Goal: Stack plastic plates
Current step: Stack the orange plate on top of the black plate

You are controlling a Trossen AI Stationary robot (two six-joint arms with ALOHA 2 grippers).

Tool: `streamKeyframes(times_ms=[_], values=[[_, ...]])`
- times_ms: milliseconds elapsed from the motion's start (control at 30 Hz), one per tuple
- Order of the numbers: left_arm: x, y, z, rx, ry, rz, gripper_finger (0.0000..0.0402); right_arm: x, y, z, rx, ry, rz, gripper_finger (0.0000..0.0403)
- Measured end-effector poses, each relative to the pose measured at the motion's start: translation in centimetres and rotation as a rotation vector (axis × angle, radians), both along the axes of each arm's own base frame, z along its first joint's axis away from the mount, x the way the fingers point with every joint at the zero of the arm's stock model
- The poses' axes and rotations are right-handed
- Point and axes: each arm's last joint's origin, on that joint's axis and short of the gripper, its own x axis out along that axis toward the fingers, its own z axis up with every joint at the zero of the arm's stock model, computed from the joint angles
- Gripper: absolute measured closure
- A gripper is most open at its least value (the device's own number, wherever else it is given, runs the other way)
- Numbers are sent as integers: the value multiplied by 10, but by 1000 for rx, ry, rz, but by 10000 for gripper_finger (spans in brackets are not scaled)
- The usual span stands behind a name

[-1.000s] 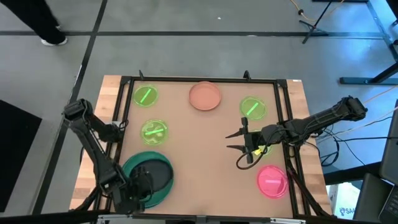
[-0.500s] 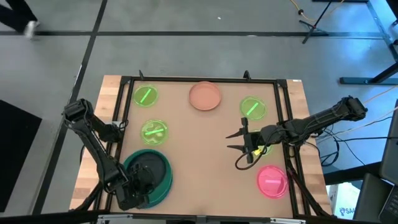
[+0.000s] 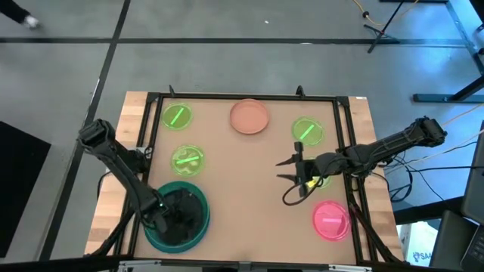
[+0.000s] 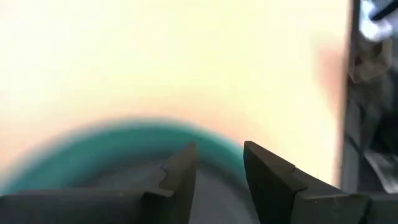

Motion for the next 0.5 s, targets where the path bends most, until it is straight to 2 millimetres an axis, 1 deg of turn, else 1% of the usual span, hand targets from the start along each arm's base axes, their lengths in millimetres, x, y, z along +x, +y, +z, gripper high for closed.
streamKeyframes(times_ms=[167,300,400,500], values=[[25,24,4,153,-68,2,274,-6,-3,-11,6,121,-74,244],[52,48,2,260,-85,-13,273,-10,-5,-24,27,185,-102,244],[71,68,-1,319,-81,-40,273,-15,-6,-37,26,223,-110,244],[88,93,-4,371,-62,-34,273,-18,-7,-46,45,248,-129,244]])
